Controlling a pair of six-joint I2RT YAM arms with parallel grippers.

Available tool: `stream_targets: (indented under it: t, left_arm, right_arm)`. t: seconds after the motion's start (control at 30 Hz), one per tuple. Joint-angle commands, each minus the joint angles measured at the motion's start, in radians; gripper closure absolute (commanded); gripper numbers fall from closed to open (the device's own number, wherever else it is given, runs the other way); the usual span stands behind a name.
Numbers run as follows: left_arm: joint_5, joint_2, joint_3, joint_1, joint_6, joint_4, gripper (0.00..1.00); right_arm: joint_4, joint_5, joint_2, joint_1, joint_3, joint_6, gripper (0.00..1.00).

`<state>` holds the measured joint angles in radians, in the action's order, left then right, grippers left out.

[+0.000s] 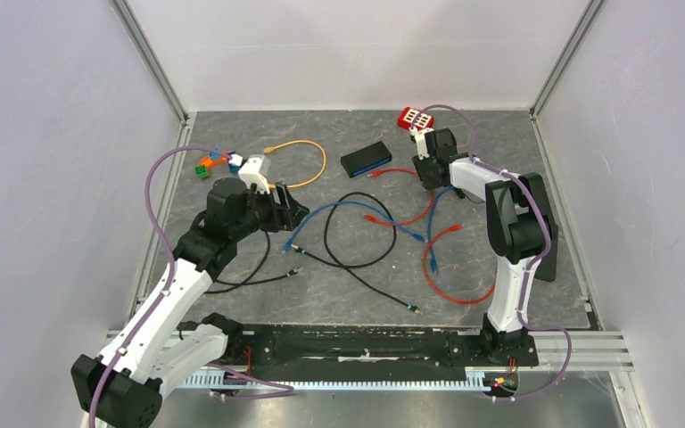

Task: Insert the plug into the switch port
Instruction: Pick up the connector from the center of the board.

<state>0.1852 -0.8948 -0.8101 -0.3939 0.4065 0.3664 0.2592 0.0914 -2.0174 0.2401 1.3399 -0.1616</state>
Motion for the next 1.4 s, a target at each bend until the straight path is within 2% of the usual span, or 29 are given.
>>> stream_targets:
  t: [0.0,0.03,0.27,0.53,0.63,0.8,0.93,1.0,1.07,1.23,1.37]
  left_arm:
    - [-0.016,0.017,0.007,0.003,-0.038,-0.007,0.29]
    - [-0.016,0.017,0.006,0.004,-0.038,-0.006,0.29]
    - [-0.033,0.020,0.001,0.004,-0.032,0.006,0.29]
    - [0.000,0.019,-0.010,0.003,0.011,0.006,0.29]
    - [0.011,0.025,-0.018,0.004,0.009,-0.001,0.29]
    - [0.067,0.013,-0.011,0.004,-0.090,-0.115,0.28]
    - [0.184,-0.017,0.023,0.001,-0.263,-0.316,0.31]
    - [0.232,-0.029,0.061,-0.005,-0.380,-0.468,0.32]
    - [0.208,-0.060,0.090,-0.014,-0.509,-0.572,0.31]
    - [0.258,-0.152,0.066,-0.029,-0.740,-0.675,0.30]
    - [0.336,-0.204,0.057,-0.041,-0.881,-0.716,0.29]
  right_arm:
    - [0.000,0.003,-0.010,-0.002,0.029,0.011,0.91]
    - [0.004,0.019,0.006,-0.002,0.036,0.006,1.00]
    - [0.029,0.189,0.225,0.015,0.074,-0.081,1.00]
    - [-0.090,0.416,0.462,0.113,-0.020,-0.253,1.00]
    - [-0.102,0.445,0.517,0.141,-0.020,-0.261,1.00]
    - [0.148,0.286,0.534,0.144,0.155,-0.163,1.00]
    - [0.307,0.096,0.550,0.145,0.190,-0.077,1.00]
    - [0.308,0.020,0.592,0.145,0.126,0.002,1.00]
    - [0.264,-0.045,0.651,0.145,0.036,0.093,1.00]
    - [0.217,-0.219,0.730,0.146,-0.107,0.254,1.00]
    - [0.211,-0.251,0.758,0.145,-0.168,0.289,1.00]
